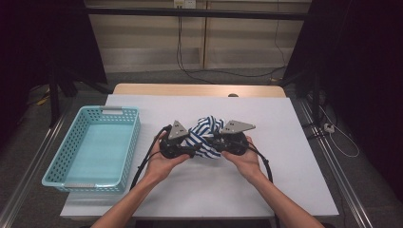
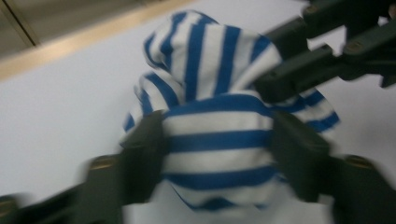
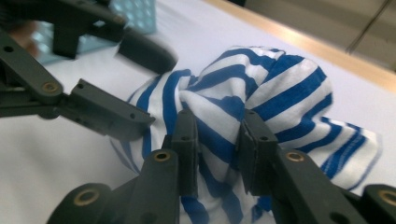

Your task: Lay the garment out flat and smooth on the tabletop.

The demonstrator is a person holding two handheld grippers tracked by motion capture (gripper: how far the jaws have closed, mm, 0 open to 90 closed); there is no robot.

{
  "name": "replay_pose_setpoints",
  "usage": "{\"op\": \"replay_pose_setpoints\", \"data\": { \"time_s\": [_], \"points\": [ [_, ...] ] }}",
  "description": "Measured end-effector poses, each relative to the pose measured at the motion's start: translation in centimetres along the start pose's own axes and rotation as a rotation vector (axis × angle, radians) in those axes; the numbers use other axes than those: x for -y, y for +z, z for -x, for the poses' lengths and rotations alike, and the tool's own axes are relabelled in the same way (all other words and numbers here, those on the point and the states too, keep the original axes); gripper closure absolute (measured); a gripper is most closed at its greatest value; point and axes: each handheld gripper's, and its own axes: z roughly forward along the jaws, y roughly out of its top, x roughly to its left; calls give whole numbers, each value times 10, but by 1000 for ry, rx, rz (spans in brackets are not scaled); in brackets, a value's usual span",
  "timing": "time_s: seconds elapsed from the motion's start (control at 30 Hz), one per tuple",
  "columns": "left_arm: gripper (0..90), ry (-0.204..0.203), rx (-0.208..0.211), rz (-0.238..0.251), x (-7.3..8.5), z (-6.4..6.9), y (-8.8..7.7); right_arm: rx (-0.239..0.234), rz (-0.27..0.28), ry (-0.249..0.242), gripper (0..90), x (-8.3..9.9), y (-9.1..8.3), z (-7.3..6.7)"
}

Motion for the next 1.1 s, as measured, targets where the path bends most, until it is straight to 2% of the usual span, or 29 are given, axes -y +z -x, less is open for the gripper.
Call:
{"op": "replay_pose_setpoints", "data": {
  "time_s": [0.03,0.07,0.1,0.13,0.23,0.3,0.33,0.37,0.4,0.43,0.47,0.5,0.53,0.57,0.63,0.7,0.77,0.8,0.83,0.9,0.93,1.03,1.07,1.1],
  "points": [
    [684,-27,47,-25,1,-2,0,0,-15,6,685,2,2,1],
    [754,-60,66,-24,1,-3,0,0,-29,4,682,4,3,2],
    [806,-75,69,-16,1,-3,-1,-2,-37,6,670,7,3,4],
    [853,-67,76,-15,0,-4,-3,-1,-40,20,658,9,3,5],
    [900,-90,105,-21,2,-7,-9,17,-50,31,641,12,0,11],
    [900,-89,98,-30,5,-6,-8,30,-47,41,650,14,-2,13],
    [896,-83,88,-39,6,-6,-8,28,-49,41,647,15,-3,14],
    [858,-85,76,-22,7,-7,-6,27,-49,42,644,16,-3,14],
    [780,-105,58,-9,7,-8,-6,17,-55,47,647,18,-3,13],
    [679,-105,49,-1,6,-10,-6,7,-62,43,655,20,-4,12],
    [646,-123,49,20,5,-12,-5,3,-62,32,664,22,-4,11],
    [595,-132,44,20,5,-14,-6,-6,-65,37,670,24,-5,9],
    [568,-132,59,14,5,-14,-5,-26,-71,34,676,25,-6,7],
    [584,-119,74,10,5,-15,-5,-47,-87,27,682,27,-8,5],
    [580,-97,52,7,4,-13,-6,-70,-96,5,694,30,-12,0],
    [544,-120,40,23,4,-15,-6,-92,-110,-20,706,34,-14,-5],
    [467,-142,12,35,3,-17,-5,-112,-131,-46,713,37,-16,-11],
    [453,-151,13,53,4,-18,-5,-117,-142,-57,715,38,-16,-15],
    [433,-143,4,44,4,-20,-4,-121,-148,-73,717,40,-17,-17],
    [330,-130,-3,29,5,-19,0,-138,-174,-83,719,43,-18,-22],
    [316,-127,12,22,6,-18,2,-140,-183,-92,719,46,-18,-24],
    [317,-124,25,-12,7,-14,7,-133,-181,-80,712,49,-20,-25],
    [363,-135,49,-14,8,-13,9,-131,-179,-76,697,49,-21,-24],
    [452,-136,75,-31,9,-11,10,-132,-172,-59,676,48,-21,-23]
  ]
}}
